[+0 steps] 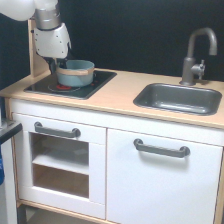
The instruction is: Place the pot in the sink
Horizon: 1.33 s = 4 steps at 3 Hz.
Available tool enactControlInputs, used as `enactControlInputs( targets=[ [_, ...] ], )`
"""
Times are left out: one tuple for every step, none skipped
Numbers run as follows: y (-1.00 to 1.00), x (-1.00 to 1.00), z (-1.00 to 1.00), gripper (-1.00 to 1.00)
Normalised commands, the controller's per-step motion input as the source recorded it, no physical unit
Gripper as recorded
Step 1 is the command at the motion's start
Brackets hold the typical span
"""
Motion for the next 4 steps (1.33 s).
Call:
enactControlInputs(
  targets=[
    [-0.01, 0.12, 0.25, -0.96],
    [-0.02, 0.2, 0.05, -0.98],
    [-0.26, 0.98, 1.0, -1.0],
    [0.3, 0.99, 0.99, -1.0]
  ],
)
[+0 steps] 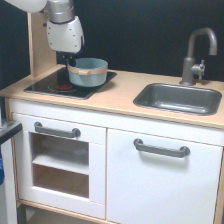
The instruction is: Place the pot in the sink
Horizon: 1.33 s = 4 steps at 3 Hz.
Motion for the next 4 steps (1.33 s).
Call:
enactControlInputs(
  targets=[
    [0.59, 1.0, 0.92, -1.0],
    [0.45, 1.0, 0.25, -1.0],
    [0.04, 0.99, -0.08, -1.0],
    [0.06, 0.99, -0.22, -1.0]
  ],
)
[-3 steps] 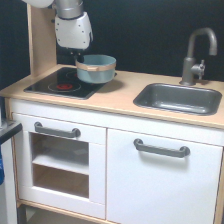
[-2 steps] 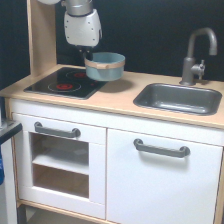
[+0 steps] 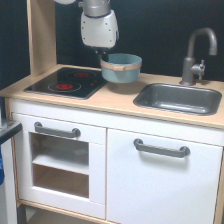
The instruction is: Place the pot in the sink
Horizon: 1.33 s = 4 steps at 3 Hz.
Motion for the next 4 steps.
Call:
enactControlInputs(
  targets=[
    [-0.06, 1.0, -0.47, -1.0],
    [0.27, 1.0, -0.73, -1.0],
    [0.39, 1.0, -0.82, -1.0],
    [0.16, 0.99, -0.69, -1.0]
  ],
)
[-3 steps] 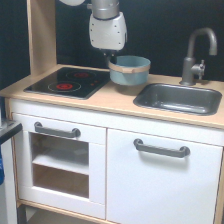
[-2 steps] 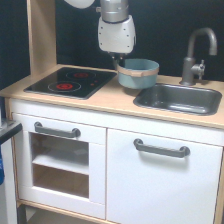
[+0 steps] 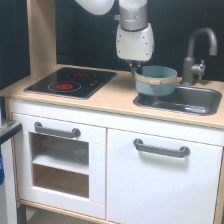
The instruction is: Place the pot in the sink
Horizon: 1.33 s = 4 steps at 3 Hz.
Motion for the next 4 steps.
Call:
enactControlInputs(
  targets=[
    [0.23, 0.93, -0.76, -1.0],
    [0.22, 0.39, -0.66, -0.93],
    [0.14, 0.23, -0.45, -0.66],
    [0.09, 0.06, -0.26, 0.14]
  ],
)
